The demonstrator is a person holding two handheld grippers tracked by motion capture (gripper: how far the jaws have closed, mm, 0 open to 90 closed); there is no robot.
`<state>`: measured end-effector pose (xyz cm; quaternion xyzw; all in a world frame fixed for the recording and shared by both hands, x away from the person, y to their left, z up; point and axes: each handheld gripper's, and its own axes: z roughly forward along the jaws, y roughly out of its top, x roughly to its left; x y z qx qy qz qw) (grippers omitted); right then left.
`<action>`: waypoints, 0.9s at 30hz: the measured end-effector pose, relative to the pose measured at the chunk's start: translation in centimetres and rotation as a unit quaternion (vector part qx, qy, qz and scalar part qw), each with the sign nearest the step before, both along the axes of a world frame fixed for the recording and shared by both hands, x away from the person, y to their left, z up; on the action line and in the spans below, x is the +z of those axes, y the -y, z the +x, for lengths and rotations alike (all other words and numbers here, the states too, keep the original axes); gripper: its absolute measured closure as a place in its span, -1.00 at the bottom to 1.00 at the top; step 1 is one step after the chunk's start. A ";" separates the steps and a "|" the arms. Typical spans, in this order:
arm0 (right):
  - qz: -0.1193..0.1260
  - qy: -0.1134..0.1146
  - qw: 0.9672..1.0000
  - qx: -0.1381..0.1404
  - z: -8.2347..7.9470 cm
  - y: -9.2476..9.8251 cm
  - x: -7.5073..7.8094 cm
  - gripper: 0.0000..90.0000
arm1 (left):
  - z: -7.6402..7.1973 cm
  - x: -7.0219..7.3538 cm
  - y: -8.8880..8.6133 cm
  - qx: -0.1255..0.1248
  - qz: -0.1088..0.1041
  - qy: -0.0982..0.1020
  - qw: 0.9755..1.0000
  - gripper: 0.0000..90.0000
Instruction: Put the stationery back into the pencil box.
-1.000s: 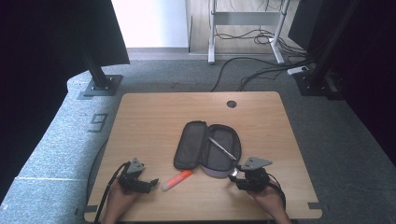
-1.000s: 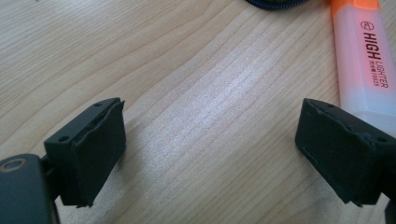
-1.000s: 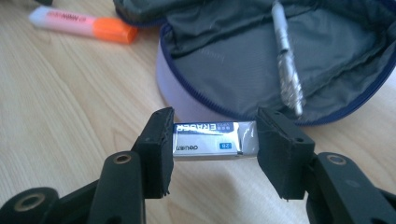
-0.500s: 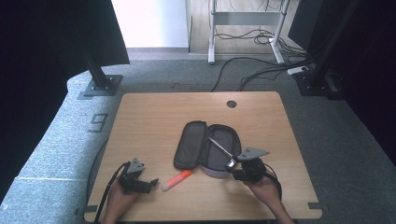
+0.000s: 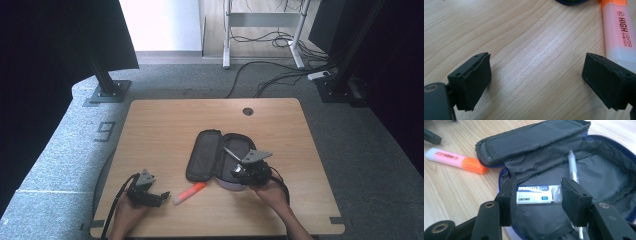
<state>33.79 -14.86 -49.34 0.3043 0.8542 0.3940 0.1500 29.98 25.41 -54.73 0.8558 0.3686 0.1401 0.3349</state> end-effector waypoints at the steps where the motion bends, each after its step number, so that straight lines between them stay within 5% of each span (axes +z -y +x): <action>1: -0.002 -0.001 1.000 0.000 0.2 -0.2 -0.1 0.05 | 0.0 0.0 0.0 0.000 0.000 0.000 1.000 -0.81; 16: -0.036 -0.037 0.999 0.000 1.9 -1.5 -2.7 0.03 | 0.0 0.0 0.0 0.000 0.000 0.000 1.000 -0.81; 27: -0.028 -0.022 0.999 -0.001 1.5 -1.4 -1.2 -0.13 | 0.0 0.0 0.0 0.000 0.000 0.000 1.000 -0.81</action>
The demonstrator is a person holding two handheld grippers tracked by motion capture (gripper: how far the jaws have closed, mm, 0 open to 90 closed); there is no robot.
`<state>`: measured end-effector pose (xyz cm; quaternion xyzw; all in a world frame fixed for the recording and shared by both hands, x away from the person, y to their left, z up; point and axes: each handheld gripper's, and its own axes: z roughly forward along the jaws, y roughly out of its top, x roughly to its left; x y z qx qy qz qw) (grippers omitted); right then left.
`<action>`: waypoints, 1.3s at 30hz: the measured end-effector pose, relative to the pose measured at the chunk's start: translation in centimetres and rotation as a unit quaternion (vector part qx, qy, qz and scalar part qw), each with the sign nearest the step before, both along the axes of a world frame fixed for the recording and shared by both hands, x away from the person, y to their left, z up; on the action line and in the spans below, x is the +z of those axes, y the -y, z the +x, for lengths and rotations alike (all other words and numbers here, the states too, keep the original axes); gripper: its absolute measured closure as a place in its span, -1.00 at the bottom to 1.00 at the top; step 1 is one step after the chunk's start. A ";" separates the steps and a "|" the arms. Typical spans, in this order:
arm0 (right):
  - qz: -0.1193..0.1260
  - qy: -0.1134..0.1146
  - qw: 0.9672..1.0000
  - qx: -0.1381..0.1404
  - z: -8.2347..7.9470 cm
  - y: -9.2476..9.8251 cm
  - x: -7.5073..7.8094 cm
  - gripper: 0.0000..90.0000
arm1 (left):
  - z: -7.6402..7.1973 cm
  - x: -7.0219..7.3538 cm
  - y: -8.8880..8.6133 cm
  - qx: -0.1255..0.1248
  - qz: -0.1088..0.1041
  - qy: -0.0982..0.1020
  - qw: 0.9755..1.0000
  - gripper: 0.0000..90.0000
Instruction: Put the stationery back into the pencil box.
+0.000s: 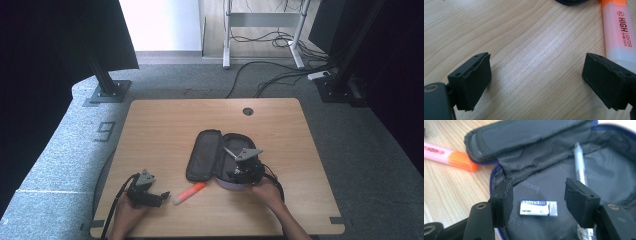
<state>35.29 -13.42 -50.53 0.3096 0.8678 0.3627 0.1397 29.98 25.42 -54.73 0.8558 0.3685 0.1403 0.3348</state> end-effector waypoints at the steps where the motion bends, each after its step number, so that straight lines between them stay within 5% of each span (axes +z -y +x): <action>1: 0.001 0.002 1.000 -0.001 -0.2 0.1 0.3 -0.14 | 0.0 0.0 0.0 0.000 0.000 0.000 1.000 -0.81; 22: 0.011 0.049 0.998 -0.029 -3.5 5.0 2.6 -0.47 | 0.0 0.0 0.0 0.000 0.000 0.000 1.000 -0.81; 39: 0.015 0.055 0.995 -0.077 -5.7 9.1 0.1 -0.80 | 0.0 0.0 0.0 0.000 0.000 0.000 1.000 -0.81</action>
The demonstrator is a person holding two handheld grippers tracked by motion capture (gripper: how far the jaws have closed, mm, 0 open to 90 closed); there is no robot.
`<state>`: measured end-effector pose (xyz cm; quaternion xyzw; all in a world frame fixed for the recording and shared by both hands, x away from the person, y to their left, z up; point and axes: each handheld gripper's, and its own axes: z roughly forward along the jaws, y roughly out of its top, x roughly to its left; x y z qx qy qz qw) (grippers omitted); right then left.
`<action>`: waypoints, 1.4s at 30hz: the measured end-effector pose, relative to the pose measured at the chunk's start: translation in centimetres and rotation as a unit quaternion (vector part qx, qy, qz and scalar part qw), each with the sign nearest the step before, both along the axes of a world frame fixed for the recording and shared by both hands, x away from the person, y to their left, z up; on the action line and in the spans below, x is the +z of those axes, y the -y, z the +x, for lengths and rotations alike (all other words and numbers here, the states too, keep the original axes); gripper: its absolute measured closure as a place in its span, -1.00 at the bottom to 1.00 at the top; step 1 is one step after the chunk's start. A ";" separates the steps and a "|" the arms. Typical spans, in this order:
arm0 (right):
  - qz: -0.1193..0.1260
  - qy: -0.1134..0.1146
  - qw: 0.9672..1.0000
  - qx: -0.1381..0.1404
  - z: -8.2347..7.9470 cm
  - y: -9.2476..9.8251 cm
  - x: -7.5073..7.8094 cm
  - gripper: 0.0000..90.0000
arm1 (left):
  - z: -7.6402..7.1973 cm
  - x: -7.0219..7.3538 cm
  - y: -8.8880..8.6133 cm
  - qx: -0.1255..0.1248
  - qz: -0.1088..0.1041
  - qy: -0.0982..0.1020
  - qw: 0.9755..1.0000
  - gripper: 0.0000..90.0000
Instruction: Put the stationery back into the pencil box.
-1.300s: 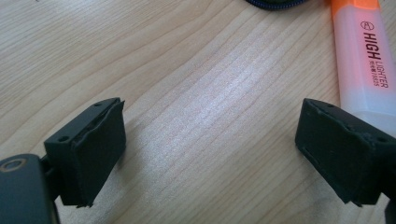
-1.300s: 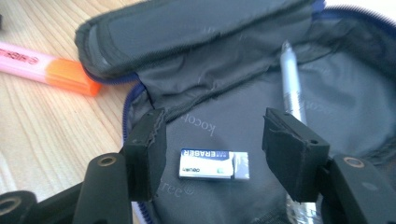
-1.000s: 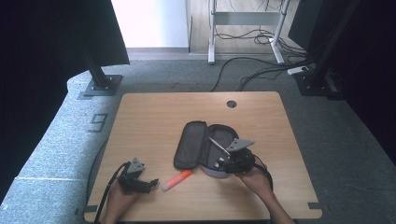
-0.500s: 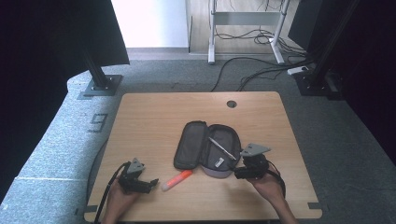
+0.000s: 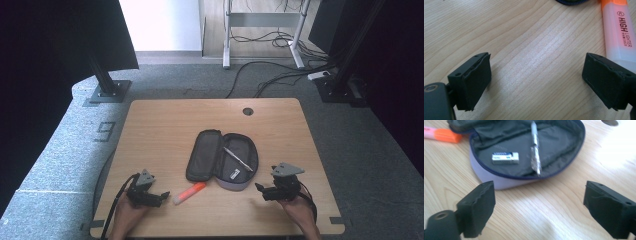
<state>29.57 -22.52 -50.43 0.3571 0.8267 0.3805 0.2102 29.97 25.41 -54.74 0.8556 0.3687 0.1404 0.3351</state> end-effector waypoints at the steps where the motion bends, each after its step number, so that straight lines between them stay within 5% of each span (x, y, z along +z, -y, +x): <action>1: 0.001 0.000 1.000 -0.003 0.0 0.3 -0.2 -0.84 | 0.0 0.0 0.0 0.000 0.000 0.000 1.000 -0.81; 23: -0.003 -0.049 0.997 -0.053 0.1 3.3 -5.2 -0.99 | -0.3 0.0 -0.2 0.002 -0.002 0.003 1.000 -0.74; 25: 0.005 -0.065 0.997 -0.052 0.3 3.4 -5.3 -1.00 | -0.3 0.0 -0.2 0.001 -0.002 0.003 1.000 -0.74; 39: 0.004 -0.065 0.997 -0.052 0.3 3.4 -5.3 -1.00 | -0.3 0.7 -0.3 0.016 0.020 0.002 1.000 -0.69; 42: 0.004 -0.065 0.997 -0.052 0.3 3.4 -5.3 -1.00 | -0.5 1.4 -0.3 0.013 0.012 0.007 1.000 -0.68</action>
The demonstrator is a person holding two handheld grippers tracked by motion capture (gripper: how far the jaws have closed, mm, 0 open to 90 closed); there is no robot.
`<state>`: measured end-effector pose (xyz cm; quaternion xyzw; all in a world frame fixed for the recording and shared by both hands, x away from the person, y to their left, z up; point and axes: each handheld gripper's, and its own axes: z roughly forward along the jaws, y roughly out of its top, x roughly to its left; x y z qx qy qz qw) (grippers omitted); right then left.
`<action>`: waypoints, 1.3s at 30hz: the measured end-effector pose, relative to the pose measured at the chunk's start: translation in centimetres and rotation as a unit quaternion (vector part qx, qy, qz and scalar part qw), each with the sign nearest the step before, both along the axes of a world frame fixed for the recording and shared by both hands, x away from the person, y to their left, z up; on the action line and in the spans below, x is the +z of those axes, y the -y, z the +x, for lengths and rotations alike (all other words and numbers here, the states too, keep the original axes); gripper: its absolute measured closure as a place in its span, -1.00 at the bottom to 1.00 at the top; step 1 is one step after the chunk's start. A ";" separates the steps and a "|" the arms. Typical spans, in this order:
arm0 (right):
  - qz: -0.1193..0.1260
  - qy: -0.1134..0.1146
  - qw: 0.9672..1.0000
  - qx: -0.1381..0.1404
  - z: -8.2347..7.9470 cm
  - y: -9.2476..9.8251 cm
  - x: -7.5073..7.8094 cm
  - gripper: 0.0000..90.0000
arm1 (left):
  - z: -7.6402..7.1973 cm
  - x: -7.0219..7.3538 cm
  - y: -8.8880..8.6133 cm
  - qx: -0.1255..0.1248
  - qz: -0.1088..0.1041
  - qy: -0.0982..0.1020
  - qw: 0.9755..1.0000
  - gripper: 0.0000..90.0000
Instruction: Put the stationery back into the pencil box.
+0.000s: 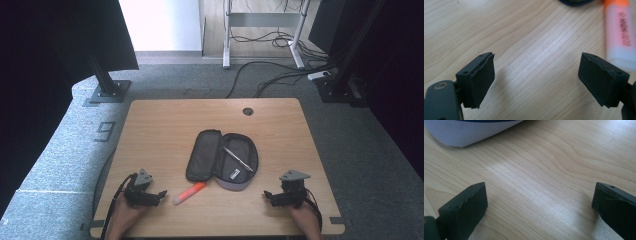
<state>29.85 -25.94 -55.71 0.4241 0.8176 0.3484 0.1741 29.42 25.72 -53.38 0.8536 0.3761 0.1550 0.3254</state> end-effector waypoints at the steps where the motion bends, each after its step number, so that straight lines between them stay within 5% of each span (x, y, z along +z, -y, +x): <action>1: 0.000 0.000 1.000 0.000 0.0 0.0 0.0 -1.00 | -0.1 0.2 0.0 -0.002 -0.005 0.002 1.000 -0.68; 12: 0.000 0.000 1.000 0.000 0.0 0.0 0.0 -1.00 | -0.8 2.1 1.6 -0.043 -0.030 0.004 0.999 -0.64; 25: 0.000 0.000 1.000 0.000 0.0 0.0 0.0 -1.00 | -0.8 2.3 4.4 -0.087 -0.047 0.000 0.995 -0.48; 39: 0.000 0.000 1.000 0.000 0.0 0.0 0.0 -1.00 | -0.9 0.6 6.4 -0.115 -0.022 -0.016 0.993 -0.18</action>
